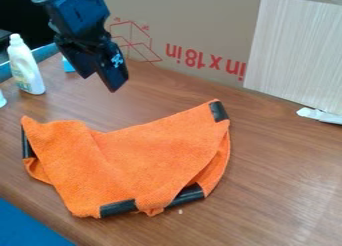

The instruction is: Unfold the cloth from bottom right to top left

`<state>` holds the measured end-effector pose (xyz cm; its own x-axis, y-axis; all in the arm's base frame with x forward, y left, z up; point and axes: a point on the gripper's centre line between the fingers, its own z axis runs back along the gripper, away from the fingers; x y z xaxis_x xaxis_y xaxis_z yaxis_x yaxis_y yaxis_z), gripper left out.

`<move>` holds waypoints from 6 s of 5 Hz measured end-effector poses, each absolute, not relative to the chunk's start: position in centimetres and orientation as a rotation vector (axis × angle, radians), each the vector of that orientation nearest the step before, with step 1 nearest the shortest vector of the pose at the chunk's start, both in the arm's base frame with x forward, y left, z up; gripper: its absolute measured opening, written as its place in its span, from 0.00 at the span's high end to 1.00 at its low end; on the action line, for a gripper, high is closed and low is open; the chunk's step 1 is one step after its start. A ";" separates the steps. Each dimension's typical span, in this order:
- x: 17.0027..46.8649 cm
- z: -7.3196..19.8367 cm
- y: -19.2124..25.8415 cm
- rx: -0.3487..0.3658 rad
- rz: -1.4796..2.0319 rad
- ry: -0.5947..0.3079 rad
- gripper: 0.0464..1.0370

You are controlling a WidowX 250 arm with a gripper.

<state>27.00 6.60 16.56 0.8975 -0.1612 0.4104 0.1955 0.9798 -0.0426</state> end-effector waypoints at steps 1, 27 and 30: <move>26.8 15.9 6.5 -0.090 -0.185 -0.400 0.04; 37.4 14.9 14.7 -0.203 -0.227 -0.193 0.99; 38.5 15.2 17.2 -0.187 -0.165 -0.199 0.97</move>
<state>38.46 17.21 15.24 0.9668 -0.1440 0.2110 0.1808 0.9692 -0.1672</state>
